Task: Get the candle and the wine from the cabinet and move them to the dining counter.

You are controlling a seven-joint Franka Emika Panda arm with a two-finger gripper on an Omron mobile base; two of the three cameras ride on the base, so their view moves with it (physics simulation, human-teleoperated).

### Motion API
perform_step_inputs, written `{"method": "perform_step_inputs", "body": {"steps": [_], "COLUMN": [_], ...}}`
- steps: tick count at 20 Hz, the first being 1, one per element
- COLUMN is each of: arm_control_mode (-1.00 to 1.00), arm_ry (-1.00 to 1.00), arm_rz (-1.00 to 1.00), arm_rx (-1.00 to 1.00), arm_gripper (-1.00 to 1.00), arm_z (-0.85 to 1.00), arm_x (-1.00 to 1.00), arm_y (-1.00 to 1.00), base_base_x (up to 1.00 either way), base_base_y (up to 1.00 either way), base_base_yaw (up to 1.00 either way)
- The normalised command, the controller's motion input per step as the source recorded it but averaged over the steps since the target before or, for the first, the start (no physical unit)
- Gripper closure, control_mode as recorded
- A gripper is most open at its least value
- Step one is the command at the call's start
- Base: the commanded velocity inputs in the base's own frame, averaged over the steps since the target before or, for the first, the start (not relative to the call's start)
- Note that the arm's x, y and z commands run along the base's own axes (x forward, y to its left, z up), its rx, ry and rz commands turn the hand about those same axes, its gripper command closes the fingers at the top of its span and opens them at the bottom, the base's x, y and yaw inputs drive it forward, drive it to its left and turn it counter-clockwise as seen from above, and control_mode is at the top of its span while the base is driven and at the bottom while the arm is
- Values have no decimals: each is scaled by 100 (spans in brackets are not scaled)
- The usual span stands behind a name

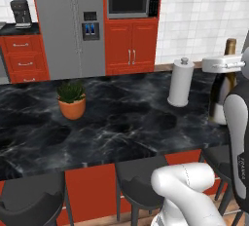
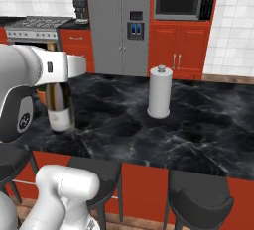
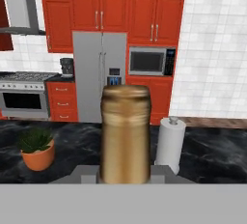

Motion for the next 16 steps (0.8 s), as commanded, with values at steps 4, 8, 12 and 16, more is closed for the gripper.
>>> {"method": "perform_step_inputs", "body": {"steps": [4,8,12,16], "arm_control_mode": [-100,-100,-100,-100], "arm_ry": [0,0,0,0], "arm_rz": [13,20,25,28], "arm_rx": [1,2,0,0], "arm_gripper": [100,100,100,100], "arm_z": [-12,-31,-45,-47], "arm_x": [36,61,83,88], "arm_y": [-18,-20,0,0], "base_base_x": [0,0,0,0], "base_base_y": [0,0,0,0], "base_base_yaw": [0,0,0,0]}}
